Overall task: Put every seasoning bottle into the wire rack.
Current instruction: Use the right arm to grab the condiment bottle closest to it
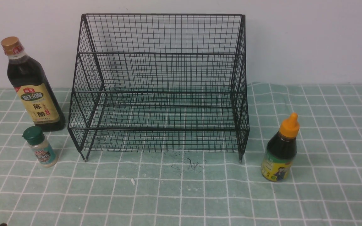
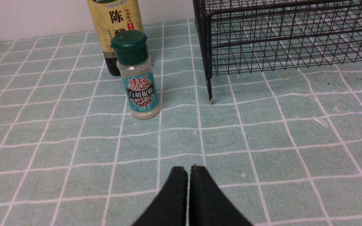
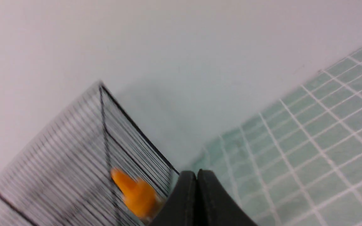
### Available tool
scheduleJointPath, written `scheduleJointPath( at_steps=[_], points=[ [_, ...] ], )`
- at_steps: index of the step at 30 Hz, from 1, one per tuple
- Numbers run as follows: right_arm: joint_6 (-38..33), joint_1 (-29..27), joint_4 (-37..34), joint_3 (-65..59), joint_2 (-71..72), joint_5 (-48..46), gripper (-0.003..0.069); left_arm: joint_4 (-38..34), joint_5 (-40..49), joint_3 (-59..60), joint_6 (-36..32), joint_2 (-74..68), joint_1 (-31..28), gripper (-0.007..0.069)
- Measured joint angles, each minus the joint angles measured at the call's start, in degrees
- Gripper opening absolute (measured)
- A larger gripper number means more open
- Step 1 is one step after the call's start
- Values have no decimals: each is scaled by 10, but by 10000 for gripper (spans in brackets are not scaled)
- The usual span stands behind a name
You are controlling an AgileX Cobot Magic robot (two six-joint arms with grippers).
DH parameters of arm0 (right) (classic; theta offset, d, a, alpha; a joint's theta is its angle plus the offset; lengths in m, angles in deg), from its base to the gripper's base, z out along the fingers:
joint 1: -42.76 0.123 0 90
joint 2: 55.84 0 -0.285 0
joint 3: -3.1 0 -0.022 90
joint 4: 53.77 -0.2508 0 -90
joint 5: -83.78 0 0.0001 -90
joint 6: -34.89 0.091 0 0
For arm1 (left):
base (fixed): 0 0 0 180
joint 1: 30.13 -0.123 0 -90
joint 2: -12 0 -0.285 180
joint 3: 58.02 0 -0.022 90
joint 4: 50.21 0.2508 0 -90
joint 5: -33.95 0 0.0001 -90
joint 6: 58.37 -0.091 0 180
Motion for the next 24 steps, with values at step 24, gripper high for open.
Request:
scheduleJointPath(
  at_steps=[24],
  points=[
    [-275, 0, -115, 251, -120, -103, -12, 0, 0, 0, 0, 0, 0, -6]
  ],
)
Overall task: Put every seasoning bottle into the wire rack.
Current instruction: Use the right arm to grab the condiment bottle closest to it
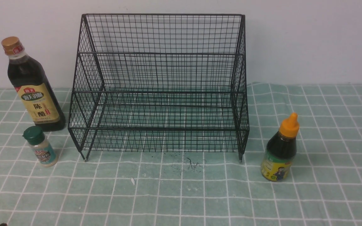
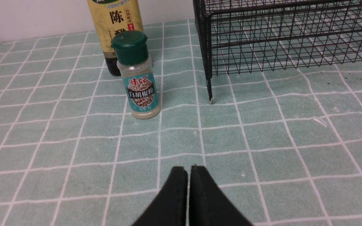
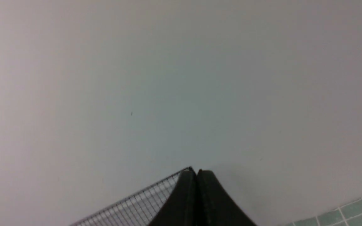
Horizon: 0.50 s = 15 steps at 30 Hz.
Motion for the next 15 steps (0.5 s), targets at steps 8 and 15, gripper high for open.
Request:
scheduleJointPath(
  at_steps=[8, 15],
  points=[
    [3, 0, 178, 231, -324, -326, -12, 0, 0, 0, 0, 0, 0, -6],
    [40, 0, 296, 375, -533, -445, 20, 0, 0, 0, 0, 0, 0, -6]
  ],
)
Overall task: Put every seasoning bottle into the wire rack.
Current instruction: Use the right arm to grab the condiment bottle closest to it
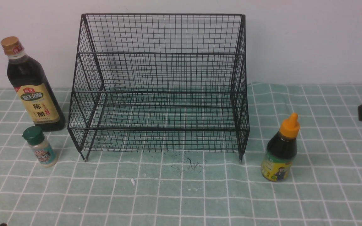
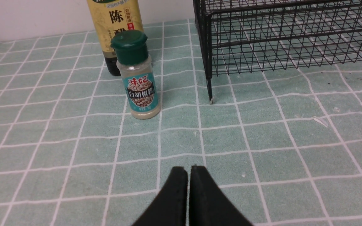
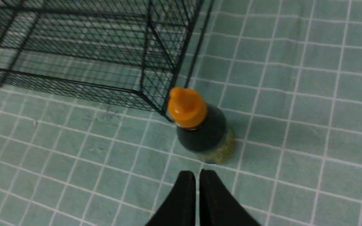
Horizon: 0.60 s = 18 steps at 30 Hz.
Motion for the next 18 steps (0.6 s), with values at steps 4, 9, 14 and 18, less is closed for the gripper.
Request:
scheduleJointPath(
  at_steps=[4, 9, 14, 18],
  points=[
    [1, 16, 14, 62, -77, -3, 92, 0, 0, 0, 0, 0, 0, -6],
    [8, 100, 57, 90, -140, 39, 271, 0, 0, 0, 0, 0, 0, -6],
    [77, 151, 121, 90, -182, 72, 443, 0, 0, 0, 0, 0, 0, -6],
    [124, 163, 159, 90, -225, 81, 542, 0, 0, 0, 0, 0, 0, -6]
  ],
)
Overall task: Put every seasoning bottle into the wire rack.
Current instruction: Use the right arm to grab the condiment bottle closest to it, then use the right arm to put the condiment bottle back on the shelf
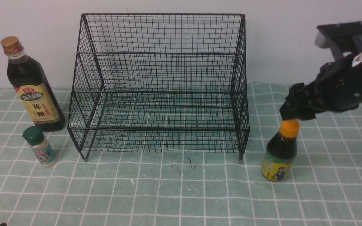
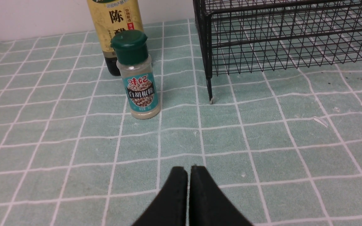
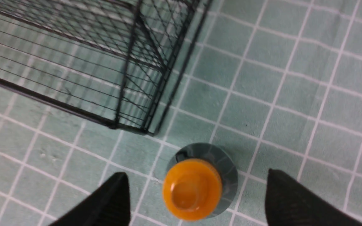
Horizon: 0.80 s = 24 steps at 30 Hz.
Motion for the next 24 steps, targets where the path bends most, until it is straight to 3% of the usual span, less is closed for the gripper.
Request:
scheduleJointPath(
  at_steps=[4, 7, 9, 10, 11, 12, 24],
  points=[
    [7, 3, 4, 0, -39, 4, 561, 0, 0, 0, 0, 0, 0, -6],
    [7, 3, 4, 0, -70, 14, 534, 0, 0, 0, 0, 0, 0, -6],
    [7, 3, 4, 0, -85, 16, 454, 0, 0, 0, 0, 0, 0, -6],
    [7, 3, 1, 0, -89, 15, 374, 0, 0, 0, 0, 0, 0, -6],
    [7, 3, 1, 0, -89, 15, 374, 0, 0, 0, 0, 0, 0, -6],
    [6, 3, 1, 0, -90, 14, 314, 0, 0, 0, 0, 0, 0, -6],
    [-32, 21, -19, 49, 44, -111, 330, 0, 0, 0, 0, 0, 0, -6]
  ],
)
